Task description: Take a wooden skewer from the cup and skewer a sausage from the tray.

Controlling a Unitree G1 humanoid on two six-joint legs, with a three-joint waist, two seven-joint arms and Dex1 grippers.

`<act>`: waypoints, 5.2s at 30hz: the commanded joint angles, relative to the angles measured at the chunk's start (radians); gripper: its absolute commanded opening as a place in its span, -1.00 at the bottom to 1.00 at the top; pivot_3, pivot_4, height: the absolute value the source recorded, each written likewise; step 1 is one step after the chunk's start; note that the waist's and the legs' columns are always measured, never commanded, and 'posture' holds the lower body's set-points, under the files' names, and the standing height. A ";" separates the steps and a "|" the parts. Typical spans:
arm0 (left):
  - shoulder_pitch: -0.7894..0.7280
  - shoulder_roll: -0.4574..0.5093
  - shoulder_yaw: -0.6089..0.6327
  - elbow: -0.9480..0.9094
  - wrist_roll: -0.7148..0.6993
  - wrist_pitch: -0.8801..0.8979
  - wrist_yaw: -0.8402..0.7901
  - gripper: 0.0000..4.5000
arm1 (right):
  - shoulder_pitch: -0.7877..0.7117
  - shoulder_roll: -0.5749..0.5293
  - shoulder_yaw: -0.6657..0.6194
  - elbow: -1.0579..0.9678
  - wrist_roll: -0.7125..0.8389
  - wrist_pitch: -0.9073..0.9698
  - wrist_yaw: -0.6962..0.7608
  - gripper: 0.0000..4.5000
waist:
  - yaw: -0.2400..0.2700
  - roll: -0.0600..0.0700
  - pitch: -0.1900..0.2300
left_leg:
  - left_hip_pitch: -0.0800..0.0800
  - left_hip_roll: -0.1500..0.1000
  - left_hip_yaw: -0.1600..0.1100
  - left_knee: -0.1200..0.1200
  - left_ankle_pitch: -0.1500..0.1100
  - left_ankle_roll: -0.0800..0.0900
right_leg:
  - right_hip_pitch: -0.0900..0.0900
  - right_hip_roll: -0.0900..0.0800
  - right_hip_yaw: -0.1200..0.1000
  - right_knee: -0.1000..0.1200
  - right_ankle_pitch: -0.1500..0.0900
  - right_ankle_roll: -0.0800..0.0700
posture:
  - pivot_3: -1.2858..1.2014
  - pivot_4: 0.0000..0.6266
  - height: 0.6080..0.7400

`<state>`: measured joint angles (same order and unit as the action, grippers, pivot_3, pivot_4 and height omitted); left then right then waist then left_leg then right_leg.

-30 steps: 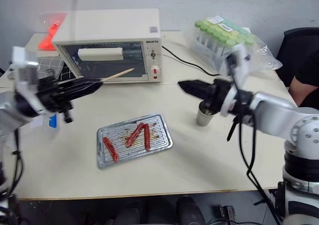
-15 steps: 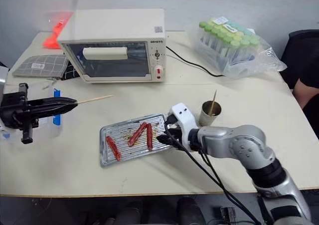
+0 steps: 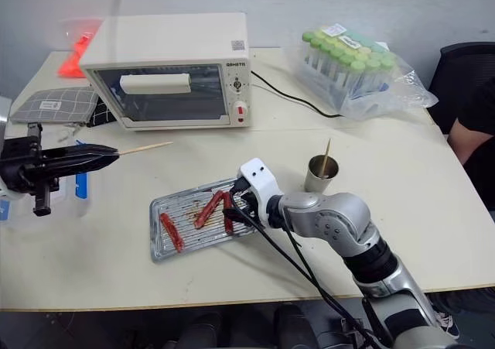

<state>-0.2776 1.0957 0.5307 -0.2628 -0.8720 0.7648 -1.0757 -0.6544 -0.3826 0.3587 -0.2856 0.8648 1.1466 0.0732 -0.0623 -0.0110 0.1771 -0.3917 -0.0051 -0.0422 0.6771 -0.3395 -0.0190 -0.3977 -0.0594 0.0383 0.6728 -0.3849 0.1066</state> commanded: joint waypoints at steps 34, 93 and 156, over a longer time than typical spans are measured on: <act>-0.089 -0.005 -0.032 0.003 -0.009 -0.016 0.013 -1.00 | 0.029 0.057 0.136 0.000 -0.515 -0.134 0.288 0.10 | 0.002 0.000 0.000 | 0.001 -0.001 -0.001 0.002 0.000 0.000 | 0.000 -0.001 -0.004 0.004 0.000 0.000 | 0.03 -0.52 1.00; -0.214 -0.044 -0.287 -0.033 -0.015 0.006 -0.184 -1.00 | -0.335 -0.455 -0.152 -0.017 -0.179 -0.071 1.178 -0.87 | 0.010 0.000 0.000 | 0.001 -0.002 -0.002 0.003 0.000 0.000 | 0.001 -0.002 -0.004 0.001 0.000 0.000 | 0.03 -0.52 1.00; -0.392 -0.120 -0.399 0.058 0.062 -0.034 -0.244 -1.00 | -0.400 -0.413 -0.287 -0.034 0.098 0.153 0.990 -0.87 | 0.009 0.000 0.000 | 0.000 -0.002 -0.002 0.005 0.000 0.001 | 0.001 -0.002 -0.005 0.002 0.000 0.000 | 0.03 -0.52 1.00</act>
<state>-0.6555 0.9782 0.1271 -0.1807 -0.8037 0.7390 -1.3138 -1.0360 -0.8004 0.1087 -0.3071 0.9384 1.2944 1.0708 -0.0534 -0.0106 0.1775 -0.3913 -0.0067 -0.0444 0.6819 -0.3398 -0.0185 -0.3965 -0.0612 0.0337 0.6751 -0.3849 0.1065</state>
